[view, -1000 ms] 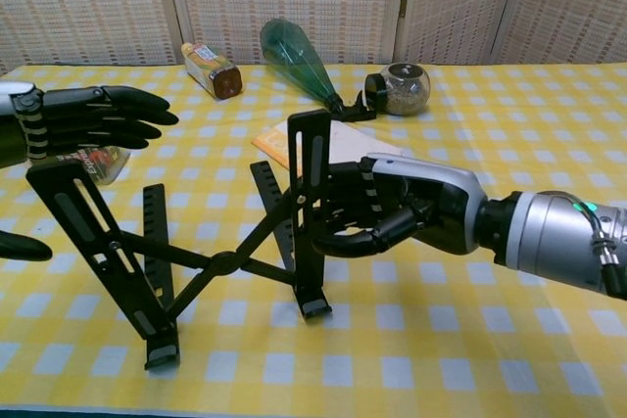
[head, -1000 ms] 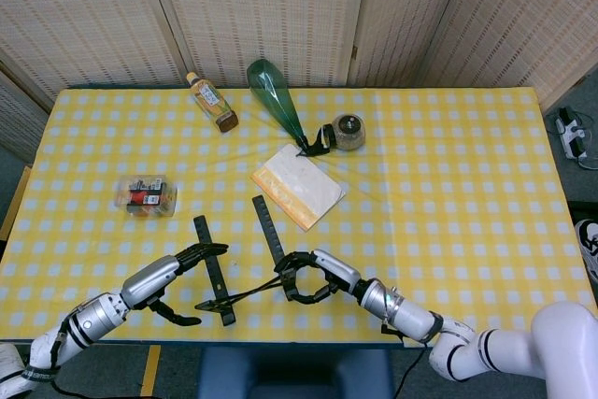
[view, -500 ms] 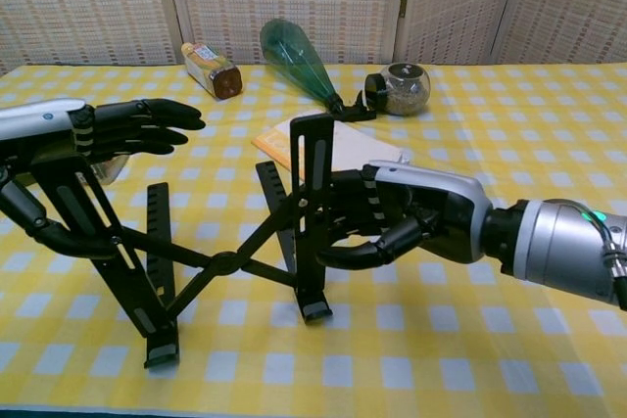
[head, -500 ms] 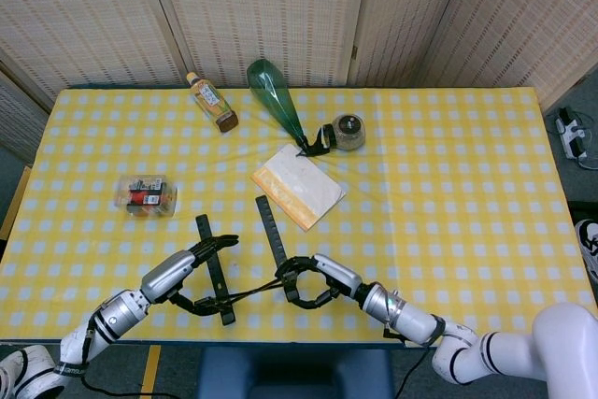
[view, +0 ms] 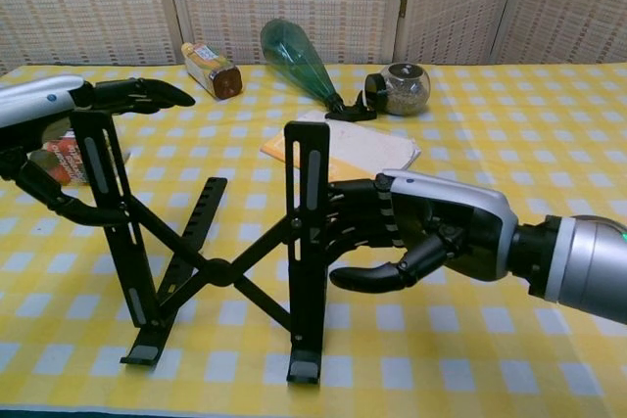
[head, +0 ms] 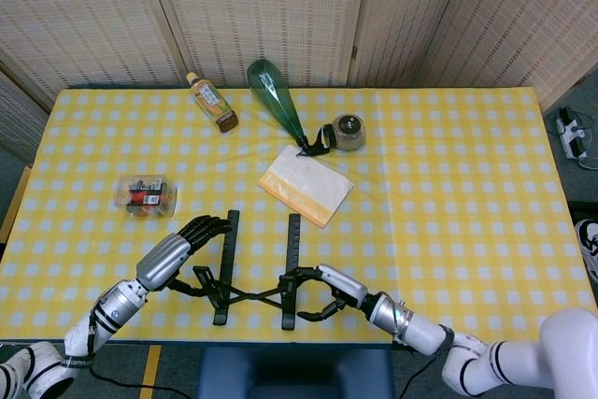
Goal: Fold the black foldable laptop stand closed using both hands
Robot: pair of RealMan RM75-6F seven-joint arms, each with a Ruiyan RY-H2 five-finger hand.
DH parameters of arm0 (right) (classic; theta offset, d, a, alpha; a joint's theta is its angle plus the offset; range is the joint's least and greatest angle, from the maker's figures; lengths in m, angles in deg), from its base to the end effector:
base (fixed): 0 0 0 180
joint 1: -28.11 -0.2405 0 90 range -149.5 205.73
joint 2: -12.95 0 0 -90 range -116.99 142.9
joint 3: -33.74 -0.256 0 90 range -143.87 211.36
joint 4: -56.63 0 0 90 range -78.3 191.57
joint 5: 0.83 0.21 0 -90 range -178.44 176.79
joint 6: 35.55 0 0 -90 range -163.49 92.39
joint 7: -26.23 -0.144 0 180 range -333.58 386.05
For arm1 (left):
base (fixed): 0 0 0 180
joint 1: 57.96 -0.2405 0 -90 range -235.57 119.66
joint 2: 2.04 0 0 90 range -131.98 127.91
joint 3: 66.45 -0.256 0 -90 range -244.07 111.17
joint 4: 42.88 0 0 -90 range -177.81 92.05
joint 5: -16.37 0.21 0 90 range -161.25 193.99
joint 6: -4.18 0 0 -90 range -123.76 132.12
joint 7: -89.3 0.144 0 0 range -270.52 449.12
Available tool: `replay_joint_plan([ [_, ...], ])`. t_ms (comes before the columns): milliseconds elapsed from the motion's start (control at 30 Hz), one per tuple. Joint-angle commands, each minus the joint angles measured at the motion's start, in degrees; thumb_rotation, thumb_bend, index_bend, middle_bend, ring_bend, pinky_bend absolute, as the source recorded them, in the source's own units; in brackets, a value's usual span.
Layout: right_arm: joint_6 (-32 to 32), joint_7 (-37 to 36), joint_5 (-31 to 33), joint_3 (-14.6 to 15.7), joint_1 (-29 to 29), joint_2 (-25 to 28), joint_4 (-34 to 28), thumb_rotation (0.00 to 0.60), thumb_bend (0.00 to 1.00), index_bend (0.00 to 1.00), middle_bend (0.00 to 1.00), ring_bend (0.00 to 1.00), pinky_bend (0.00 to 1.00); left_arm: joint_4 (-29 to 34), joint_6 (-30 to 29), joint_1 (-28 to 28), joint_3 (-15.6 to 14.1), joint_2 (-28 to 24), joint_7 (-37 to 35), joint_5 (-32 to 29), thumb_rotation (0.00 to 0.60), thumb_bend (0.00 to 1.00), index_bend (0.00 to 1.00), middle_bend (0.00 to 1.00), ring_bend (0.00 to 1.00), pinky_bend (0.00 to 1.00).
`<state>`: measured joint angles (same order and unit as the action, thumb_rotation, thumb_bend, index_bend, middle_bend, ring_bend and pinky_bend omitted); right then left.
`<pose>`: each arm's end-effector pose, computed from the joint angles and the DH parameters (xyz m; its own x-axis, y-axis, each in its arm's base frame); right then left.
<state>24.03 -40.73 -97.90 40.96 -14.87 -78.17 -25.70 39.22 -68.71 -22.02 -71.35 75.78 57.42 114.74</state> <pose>-0.1404 -0.2494 -0.0606 -0.3688 -0.8418 0.3941 -0.7335 0.0031 -0.6797 -0.1924 0.2804 0.0401 0.0838 0.4299 0.8990 0.8324 -0.5261 0.1740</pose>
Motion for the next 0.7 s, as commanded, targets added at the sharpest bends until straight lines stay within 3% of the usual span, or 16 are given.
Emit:
replay_joint_plan([
  [33, 0.81, 0.61, -0.46, 0.52, 0.58, 0.16, -0.25, 0.600, 0.33, 0.36, 0.30, 0.29, 0.25, -1.33, -1.13, -0.12, 1.09, 1.31, 2.45, 0.81, 0.600, 0.20, 0.28, 0.17, 0.09, 0.01],
  [400, 2.60, 0.97, -2.41, 1.93, 1.19, 0.14, -1.17, 0.600, 0.34, 0.36, 0.30, 0.27, 0.24, -3.07, -1.98, 0.39, 3.69, 3.53, 3.86, 0.13, 0.600, 0.20, 0.31, 0.18, 0.10, 0.00],
  [567, 3.32, 1.42, -2.84, 1.99, 1.17, 0.76, -2.17, 0.600, 0.34, 0.36, 0.30, 0.27, 0.24, -2.64, -1.87, -0.12, 2.60, 1.64, -0.19, 0.07, 0.600, 0.20, 0.31, 0.18, 0.10, 0.00],
  [700, 3.26, 2.71, -3.54, 2.00, 0.55, 1.98, -4.02, 0.600, 0.34, 0.36, 0.30, 0.26, 0.23, -2.73, -0.56, -0.25, 0.05, -1.37, -4.25, 1.26, 0.600, 0.20, 0.30, 0.18, 0.09, 0.00],
])
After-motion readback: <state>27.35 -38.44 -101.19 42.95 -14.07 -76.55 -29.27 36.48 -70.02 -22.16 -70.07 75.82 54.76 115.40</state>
